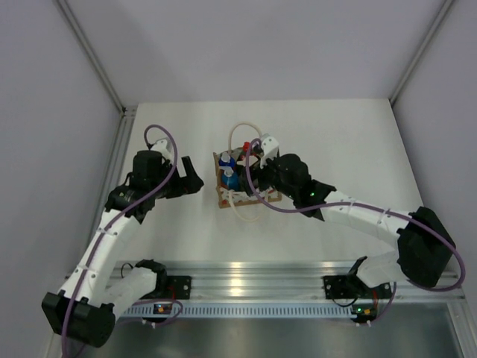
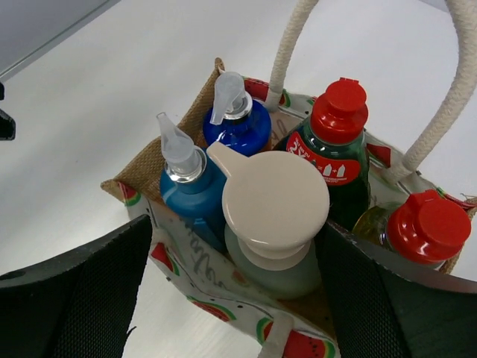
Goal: Take the personal care products out of the canvas bag
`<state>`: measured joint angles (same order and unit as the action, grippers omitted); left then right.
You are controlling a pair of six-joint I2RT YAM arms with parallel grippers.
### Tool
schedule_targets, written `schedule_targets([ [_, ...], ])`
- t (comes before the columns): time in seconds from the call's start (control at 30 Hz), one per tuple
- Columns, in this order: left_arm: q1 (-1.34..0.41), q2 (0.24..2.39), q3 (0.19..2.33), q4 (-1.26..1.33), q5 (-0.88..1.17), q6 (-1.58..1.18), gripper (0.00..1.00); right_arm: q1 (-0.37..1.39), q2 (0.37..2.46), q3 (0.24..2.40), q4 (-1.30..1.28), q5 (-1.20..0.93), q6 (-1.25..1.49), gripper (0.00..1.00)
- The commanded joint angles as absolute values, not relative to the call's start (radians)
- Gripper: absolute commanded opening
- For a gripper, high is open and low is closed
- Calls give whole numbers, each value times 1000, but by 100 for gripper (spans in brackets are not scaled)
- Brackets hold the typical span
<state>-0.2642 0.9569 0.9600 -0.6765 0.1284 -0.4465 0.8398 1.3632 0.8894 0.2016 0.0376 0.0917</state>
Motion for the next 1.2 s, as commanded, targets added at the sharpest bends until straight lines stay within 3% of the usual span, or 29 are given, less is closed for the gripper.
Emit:
schedule_targets([
  [0.0, -264, 954, 922, -661, 61, -407, 98, 865, 1397, 937, 388, 103, 78, 85],
  [0.9, -291, 974, 914, -661, 100, -397, 98, 874, 1566, 824, 703, 227, 72, 65],
  [1.17, -291, 974, 913, -661, 100, -399, 98, 876, 1592, 802, 771, 221, 35, 53],
])
